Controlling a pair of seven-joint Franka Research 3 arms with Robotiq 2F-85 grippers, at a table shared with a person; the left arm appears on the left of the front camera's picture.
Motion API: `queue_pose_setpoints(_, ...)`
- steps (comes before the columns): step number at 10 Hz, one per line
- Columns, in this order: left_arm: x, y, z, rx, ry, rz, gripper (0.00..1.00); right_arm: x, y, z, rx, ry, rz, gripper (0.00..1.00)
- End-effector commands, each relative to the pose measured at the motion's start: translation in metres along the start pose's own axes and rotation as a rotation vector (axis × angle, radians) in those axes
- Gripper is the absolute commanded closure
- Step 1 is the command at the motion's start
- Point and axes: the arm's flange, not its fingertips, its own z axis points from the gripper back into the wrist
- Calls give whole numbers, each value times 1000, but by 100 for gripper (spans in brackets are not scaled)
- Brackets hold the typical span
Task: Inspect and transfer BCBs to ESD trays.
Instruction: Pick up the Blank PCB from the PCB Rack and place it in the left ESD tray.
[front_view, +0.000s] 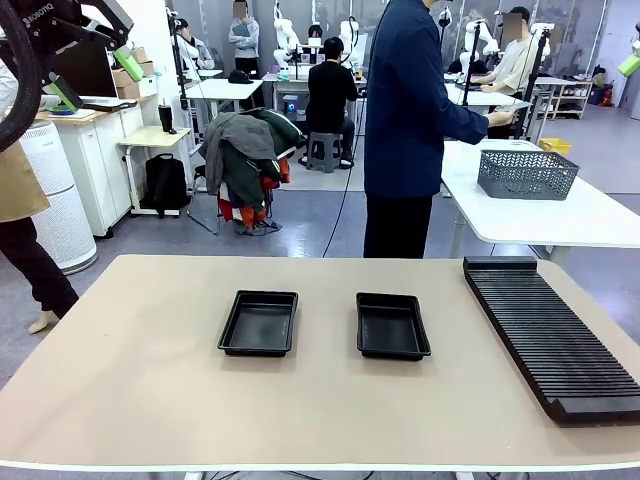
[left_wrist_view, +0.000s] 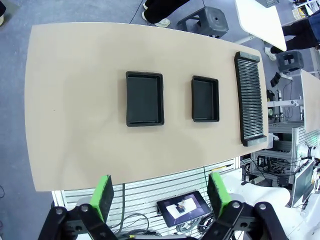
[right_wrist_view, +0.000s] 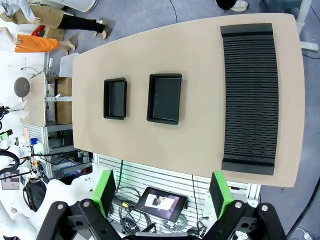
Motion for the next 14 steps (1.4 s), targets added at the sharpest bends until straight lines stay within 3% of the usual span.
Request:
queue_pose_setpoints(1, 0, 1, -1, -2, 1, 2, 0, -1, 1, 1, 0, -2, 2, 0)
queue_pose_setpoints(14, 0, 1, -1, -2, 1, 2, 0, -1, 1, 1, 0, -2, 2, 0)
